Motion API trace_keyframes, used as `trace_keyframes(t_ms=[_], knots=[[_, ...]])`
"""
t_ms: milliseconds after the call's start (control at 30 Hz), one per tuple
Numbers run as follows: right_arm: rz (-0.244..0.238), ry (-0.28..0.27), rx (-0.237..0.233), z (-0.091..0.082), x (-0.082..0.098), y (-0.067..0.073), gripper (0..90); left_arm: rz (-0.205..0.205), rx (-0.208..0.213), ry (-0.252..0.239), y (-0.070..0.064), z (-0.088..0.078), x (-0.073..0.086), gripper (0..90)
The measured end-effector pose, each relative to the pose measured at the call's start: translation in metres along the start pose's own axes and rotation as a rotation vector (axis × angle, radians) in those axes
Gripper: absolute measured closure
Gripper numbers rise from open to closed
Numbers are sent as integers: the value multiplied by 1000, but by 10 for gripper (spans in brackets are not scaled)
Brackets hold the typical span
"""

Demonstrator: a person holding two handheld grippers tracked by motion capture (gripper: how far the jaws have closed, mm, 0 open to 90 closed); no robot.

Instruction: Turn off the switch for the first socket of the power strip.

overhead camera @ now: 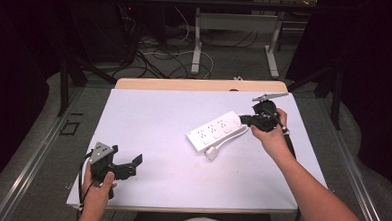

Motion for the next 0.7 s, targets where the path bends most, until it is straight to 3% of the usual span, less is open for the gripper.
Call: trace_keyframes(t_ms=[700], knots=[[12, 57, 28, 33, -4, 2, 900, -9, 3, -5, 0, 0, 0, 11]])
Point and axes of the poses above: each handheld gripper's, and its own axes: z roughly forward along the jaws, x roughly out of its underside, y roughly to its left, the point moved 8 cm from there along z, roughly forward along the jaws
